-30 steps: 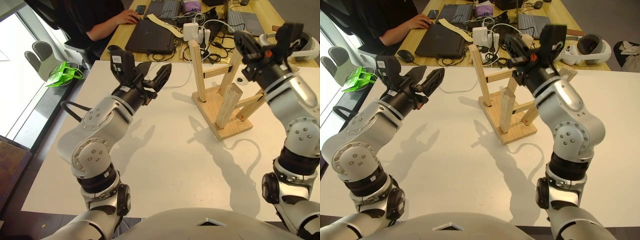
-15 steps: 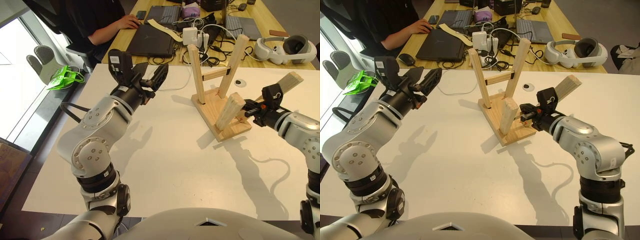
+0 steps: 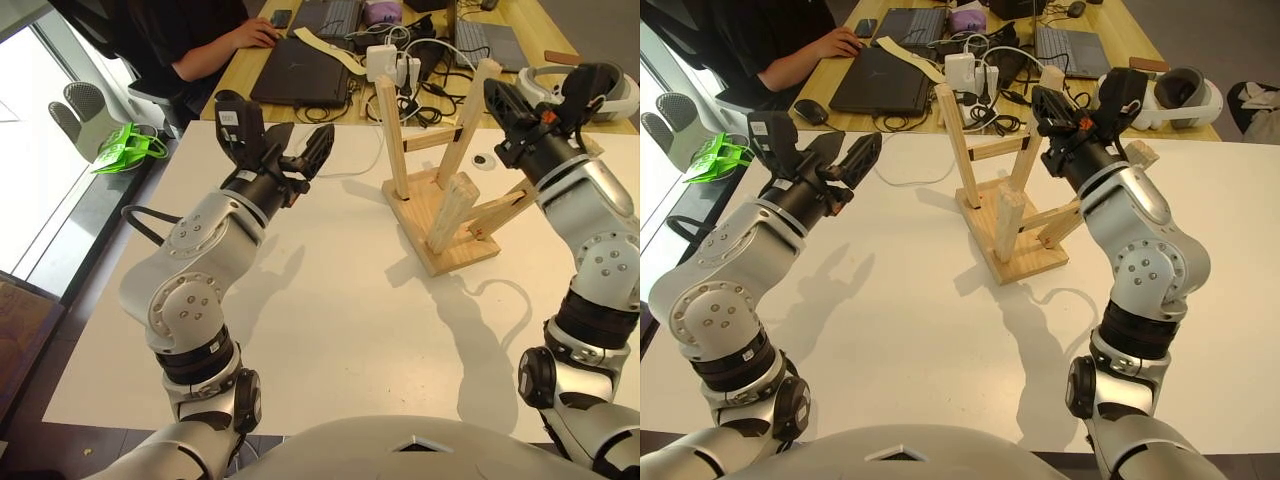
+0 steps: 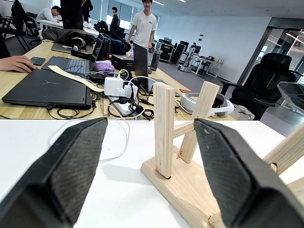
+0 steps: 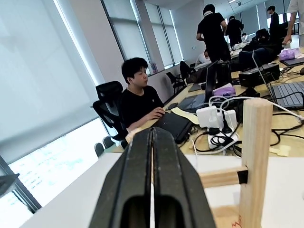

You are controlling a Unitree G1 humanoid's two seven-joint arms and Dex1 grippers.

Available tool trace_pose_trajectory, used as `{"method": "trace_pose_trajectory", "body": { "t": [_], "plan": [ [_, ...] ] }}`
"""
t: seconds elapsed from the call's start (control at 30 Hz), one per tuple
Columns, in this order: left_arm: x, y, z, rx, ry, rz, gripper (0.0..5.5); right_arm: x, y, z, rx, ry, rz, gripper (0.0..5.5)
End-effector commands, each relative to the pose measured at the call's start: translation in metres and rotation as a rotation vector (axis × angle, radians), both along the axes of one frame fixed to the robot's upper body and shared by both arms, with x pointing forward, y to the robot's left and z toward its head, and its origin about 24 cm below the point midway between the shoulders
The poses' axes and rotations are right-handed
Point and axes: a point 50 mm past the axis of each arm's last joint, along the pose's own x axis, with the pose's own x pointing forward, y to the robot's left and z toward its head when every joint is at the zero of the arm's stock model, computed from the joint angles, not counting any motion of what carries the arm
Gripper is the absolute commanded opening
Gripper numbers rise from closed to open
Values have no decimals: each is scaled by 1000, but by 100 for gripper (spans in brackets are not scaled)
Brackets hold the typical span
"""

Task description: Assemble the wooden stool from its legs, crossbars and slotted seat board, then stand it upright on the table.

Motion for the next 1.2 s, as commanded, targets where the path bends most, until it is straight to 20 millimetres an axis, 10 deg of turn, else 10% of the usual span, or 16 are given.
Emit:
{"method": "trace_pose_trajectory", "body": {
  "t": [0.03,0.13,0.23,0.47,0.57,0.67,0.8,0.9,1.03,1.2],
  "plan": [
    [1,0,0,14,2,4,339,-24,-16,-86,-319,453,6,3],
    [2,0,1,14,0,3,339,-43,-20,-112,-384,586,71,3],
    [2,-1,1,16,0,6,339,-31,-10,-94,-291,444,72,3],
    [2,-3,-1,38,-4,7,339,1,23,42,141,-148,170,3],
    [1,-2,-1,39,-7,19,339,21,-23,127,257,-436,-91,3],
    [0,-3,-2,38,-10,26,339,33,-96,152,146,-541,-520,3],
    [-2,-2,-3,38,-10,37,339,35,-188,110,-89,-376,-909,3],
    [-1,-4,-4,35,-11,30,339,39,-209,28,-172,7,-911,3],
    [1,-9,-4,40,-13,6,339,22,-143,-74,-167,332,-503,3],
    [8,-7,0,46,-23,7,339,-1,-75,-82,-64,334,-202,3]
  ]
}}
